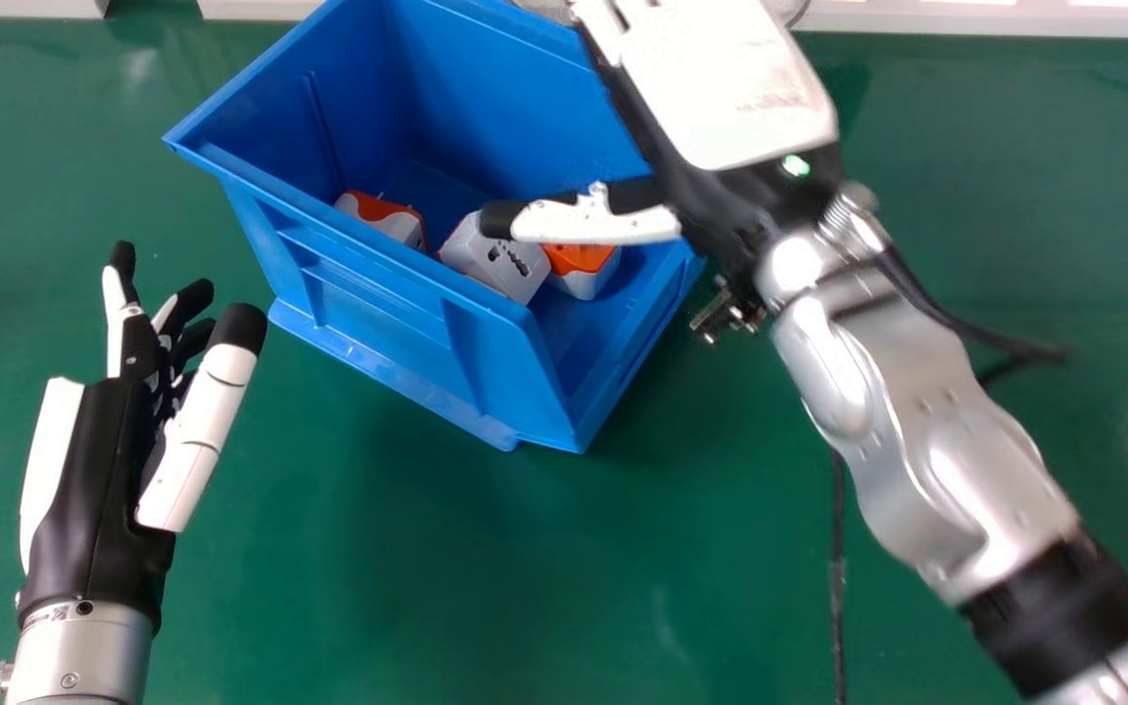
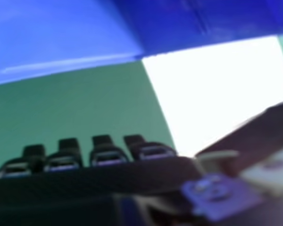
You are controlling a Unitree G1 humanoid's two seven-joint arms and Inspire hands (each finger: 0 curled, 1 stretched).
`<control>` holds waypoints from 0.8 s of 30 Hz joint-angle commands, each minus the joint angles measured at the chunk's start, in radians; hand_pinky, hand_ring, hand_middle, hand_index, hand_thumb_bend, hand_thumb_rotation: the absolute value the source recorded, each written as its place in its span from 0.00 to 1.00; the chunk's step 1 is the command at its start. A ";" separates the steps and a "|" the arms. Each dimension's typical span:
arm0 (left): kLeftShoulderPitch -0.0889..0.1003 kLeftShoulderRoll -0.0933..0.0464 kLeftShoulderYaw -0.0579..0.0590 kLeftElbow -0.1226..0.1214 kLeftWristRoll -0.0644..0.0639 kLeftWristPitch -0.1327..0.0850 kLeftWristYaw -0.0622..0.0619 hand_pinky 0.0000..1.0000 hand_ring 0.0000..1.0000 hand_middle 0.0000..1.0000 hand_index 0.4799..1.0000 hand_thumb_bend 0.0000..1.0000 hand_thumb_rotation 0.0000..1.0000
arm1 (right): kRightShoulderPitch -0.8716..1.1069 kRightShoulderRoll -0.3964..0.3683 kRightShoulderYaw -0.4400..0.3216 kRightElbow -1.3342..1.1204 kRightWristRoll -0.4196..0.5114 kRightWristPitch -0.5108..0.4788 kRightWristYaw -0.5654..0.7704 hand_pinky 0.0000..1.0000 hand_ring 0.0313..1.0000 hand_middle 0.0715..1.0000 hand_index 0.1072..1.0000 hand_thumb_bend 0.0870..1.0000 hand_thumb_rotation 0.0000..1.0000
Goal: Pick all objects and put in blue box
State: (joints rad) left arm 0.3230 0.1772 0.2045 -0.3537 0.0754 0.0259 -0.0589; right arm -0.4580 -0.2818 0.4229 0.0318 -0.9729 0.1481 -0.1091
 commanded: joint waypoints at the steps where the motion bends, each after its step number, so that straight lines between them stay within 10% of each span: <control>1: -0.006 0.010 0.004 0.000 0.006 -0.025 0.004 0.87 0.91 0.94 0.85 0.74 0.91 | 0.098 0.011 -0.044 -0.126 0.021 0.013 -0.042 1.00 1.00 1.00 1.00 0.48 1.00; 15: -0.022 0.019 0.019 0.033 0.002 -0.045 -0.001 0.87 0.91 0.94 0.85 0.77 0.91 | 0.561 0.101 -0.235 -0.268 0.299 -0.228 -0.300 1.00 1.00 1.00 1.00 0.38 1.00; 24: -0.024 0.021 0.025 0.055 0.001 -0.067 0.001 0.86 0.91 0.94 0.85 0.76 0.91 | 0.619 0.154 -0.308 -0.169 0.490 -0.315 -0.294 0.91 1.00 1.00 1.00 0.52 1.00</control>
State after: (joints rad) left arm 0.3019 0.1861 0.2199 -0.2954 0.0769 -0.0143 -0.0614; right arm 0.1548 -0.1417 0.1304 -0.1271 -0.5096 -0.1432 -0.4073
